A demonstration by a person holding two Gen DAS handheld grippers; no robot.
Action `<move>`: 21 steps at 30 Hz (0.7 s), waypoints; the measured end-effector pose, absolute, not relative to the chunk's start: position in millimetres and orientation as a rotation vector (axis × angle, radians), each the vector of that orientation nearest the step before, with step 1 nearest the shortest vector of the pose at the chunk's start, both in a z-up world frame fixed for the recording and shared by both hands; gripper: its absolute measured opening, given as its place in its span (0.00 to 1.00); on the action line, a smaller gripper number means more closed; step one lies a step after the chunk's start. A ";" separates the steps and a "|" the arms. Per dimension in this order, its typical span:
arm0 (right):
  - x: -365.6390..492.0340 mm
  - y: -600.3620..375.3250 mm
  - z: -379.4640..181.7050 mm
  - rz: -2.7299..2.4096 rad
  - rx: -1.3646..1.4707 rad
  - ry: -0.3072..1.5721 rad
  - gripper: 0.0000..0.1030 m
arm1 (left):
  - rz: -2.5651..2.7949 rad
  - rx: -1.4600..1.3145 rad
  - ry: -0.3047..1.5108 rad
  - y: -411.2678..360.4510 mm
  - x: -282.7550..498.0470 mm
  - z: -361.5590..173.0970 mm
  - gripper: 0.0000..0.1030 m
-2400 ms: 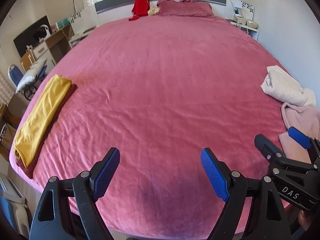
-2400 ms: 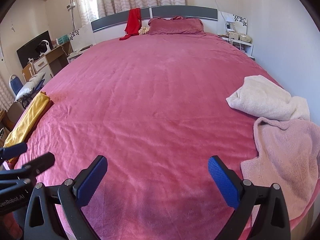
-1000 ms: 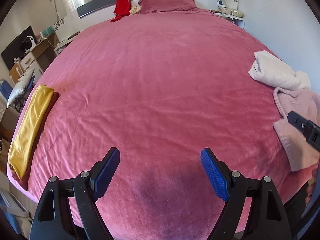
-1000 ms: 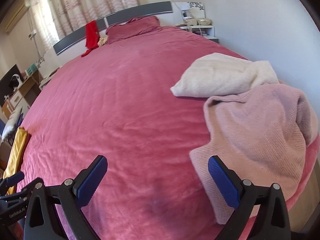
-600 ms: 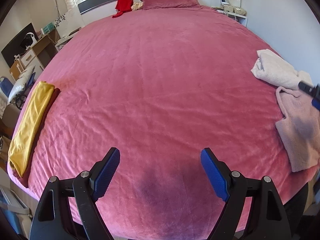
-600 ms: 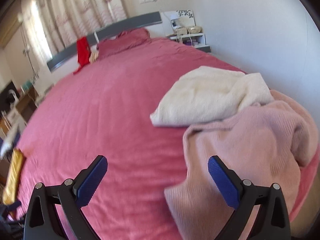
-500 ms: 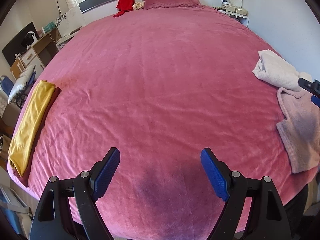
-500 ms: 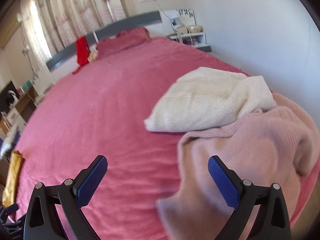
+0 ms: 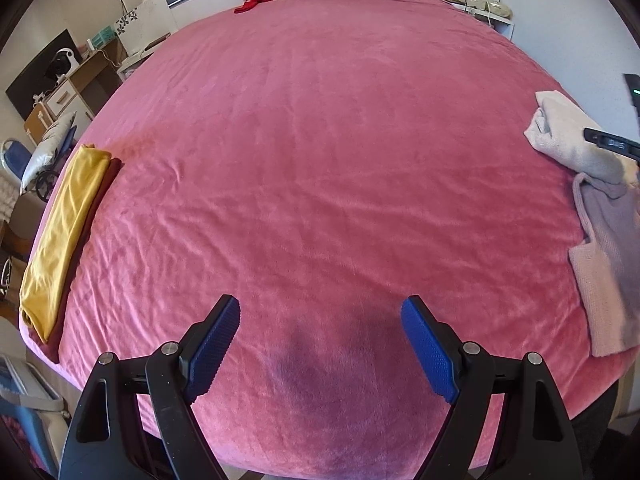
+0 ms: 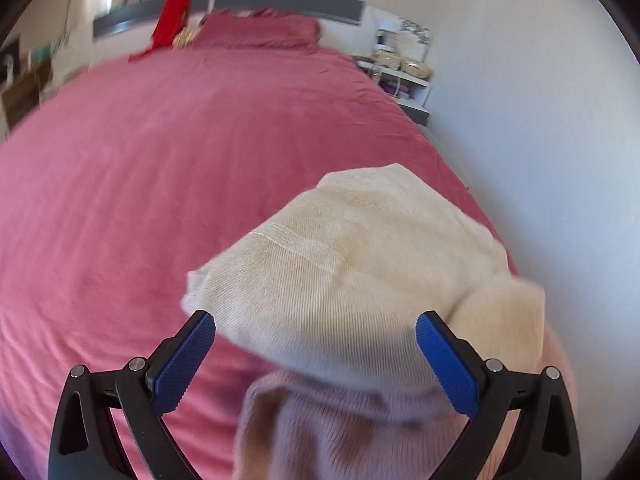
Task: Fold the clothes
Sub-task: 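Grasp the cream knit sweater with the right tool and lift it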
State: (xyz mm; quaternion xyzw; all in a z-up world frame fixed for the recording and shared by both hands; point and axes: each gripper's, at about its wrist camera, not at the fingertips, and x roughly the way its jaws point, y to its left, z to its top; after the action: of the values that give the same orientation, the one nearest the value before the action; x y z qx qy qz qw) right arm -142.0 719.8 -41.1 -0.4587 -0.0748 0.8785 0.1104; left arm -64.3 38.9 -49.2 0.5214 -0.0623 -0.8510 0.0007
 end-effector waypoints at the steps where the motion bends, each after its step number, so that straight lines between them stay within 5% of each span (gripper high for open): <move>1: -151.9 718.8 -47.8 2.557 -1.382 -0.267 1.00 | -2.668 1.637 -0.209 39.3 -65.5 -49.1 0.82; 18: -187.4 736.7 -98.2 2.550 -1.581 -0.230 0.99 | -2.587 1.723 -0.139 23.6 -84.5 -71.8 0.82; 21: -178.3 745.0 -92.2 2.578 -1.548 -0.050 0.76 | -2.576 1.732 -0.142 20.0 -83.5 -76.1 0.82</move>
State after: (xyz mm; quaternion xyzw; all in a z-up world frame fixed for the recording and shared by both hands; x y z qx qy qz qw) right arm -178.3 745.0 -92.2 -0.5136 -0.0165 0.8553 0.0669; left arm -83.5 20.0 -76.1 0.5574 -0.0455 -0.8288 0.0170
